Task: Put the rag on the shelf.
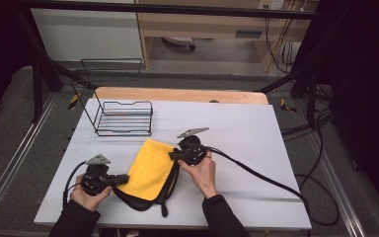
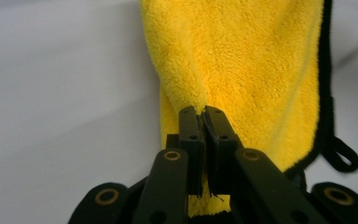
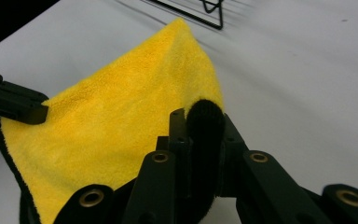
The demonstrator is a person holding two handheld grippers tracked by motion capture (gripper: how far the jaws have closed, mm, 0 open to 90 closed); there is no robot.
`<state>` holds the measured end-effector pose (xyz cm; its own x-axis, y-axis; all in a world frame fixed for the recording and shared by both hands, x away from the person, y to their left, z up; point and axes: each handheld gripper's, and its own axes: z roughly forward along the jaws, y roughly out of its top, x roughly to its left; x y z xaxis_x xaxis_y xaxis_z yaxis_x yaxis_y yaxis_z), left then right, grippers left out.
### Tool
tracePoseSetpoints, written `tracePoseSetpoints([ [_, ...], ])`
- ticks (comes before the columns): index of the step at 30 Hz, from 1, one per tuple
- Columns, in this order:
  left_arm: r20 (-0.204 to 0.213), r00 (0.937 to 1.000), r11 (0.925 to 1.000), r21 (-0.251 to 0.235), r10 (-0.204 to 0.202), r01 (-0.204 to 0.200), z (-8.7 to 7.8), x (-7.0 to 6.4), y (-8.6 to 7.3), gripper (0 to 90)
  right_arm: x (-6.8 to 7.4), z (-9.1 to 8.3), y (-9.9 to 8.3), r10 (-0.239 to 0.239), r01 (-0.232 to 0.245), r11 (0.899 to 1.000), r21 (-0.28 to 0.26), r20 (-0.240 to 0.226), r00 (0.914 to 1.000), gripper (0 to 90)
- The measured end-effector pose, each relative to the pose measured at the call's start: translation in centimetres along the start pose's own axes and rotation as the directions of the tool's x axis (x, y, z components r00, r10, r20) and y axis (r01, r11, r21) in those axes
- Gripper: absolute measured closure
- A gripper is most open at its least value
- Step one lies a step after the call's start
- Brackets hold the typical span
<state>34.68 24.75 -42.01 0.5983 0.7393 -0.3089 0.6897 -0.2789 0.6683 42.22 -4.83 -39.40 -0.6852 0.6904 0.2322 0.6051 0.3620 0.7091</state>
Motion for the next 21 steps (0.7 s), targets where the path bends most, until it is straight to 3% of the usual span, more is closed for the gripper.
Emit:
tracePoseSetpoints([
  [3, 0.004, 0.9996, 0.9996, -0.008, 0.026, -0.026, 0.5, -1.7, 0.3, 86.4, -0.5, -1.9, 0.0, -0.004, 0.004, 1.0, 0.015, 0.016, 0.9999, 80.9],
  [6, 0.045, 0.9989, 0.9995, -0.028, -0.012, 0.013, 1.0, -2.4, 0.1, 86.4, -1.1, -2.2, -0.2, -0.022, 0.021, 0.999, 0.039, 0.027, 0.9994, 80.8],
  [7, 0.042, 0.999, 0.9994, -0.029, -0.018, 0.019, 1.1, -2.6, -0.1, 86.4, -1.4, -2.1, -0.2, -0.026, 0.025, 0.999, 0.048, 0.026, 0.9993, 80.7],
  [10, -0.044, 0.999, 1.0, -0.002, 0.008, -0.008, 1.3, -2.7, -0.6, 86.4, -2.2, -0.9, -0.1, -0.04, 0.041, 0.998, 0.037, -0.013, 0.9991, 80.4],
  [11, -0.08, 0.9967, 0.9999, 0.012, 0.011, -0.01, 1.2, -2.6, -0.7, 86.6, -2.4, 0.8, -0.2, -0.055, 0.056, 0.998, 0.02, -0.047, 0.9974, 80.2],
  [13, -0.154, 0.9877, 0.9992, 0.033, 0.029, -0.025, 0.9, -2.3, -1.2, 86.6, -2.4, 1.8, -0.4, -0.062, 0.064, 0.998, 0.022, -0.052, 0.9967, 80.0],
  [16, -0.156, 0.9877, 0.9992, 0.039, 0.006, 0.0, 0.4, -1.4, -1.9, 86.6, -2.3, 4.2, -1.2, -0.04, 0.041, 0.999, 0.016, -0.055, 0.9977, 78.8],
  [18, -0.148, 0.989, 0.9989, 0.046, 0.007, 0.0, 0.6, -1.1, -2.0, 86.5, -2.4, 4.8, -1.6, -0.035, 0.035, 0.999, 0.005, -0.044, 0.9984, 76.3],
  [21, -0.144, 0.988, 0.9967, 0.066, 0.055, -0.046, 0.8, -1.1, -1.8, 85.7, -2.5, 4.6, -1.5, -0.055, 0.055, 0.998, -0.012, -0.015, 0.9984, 63.3],
])
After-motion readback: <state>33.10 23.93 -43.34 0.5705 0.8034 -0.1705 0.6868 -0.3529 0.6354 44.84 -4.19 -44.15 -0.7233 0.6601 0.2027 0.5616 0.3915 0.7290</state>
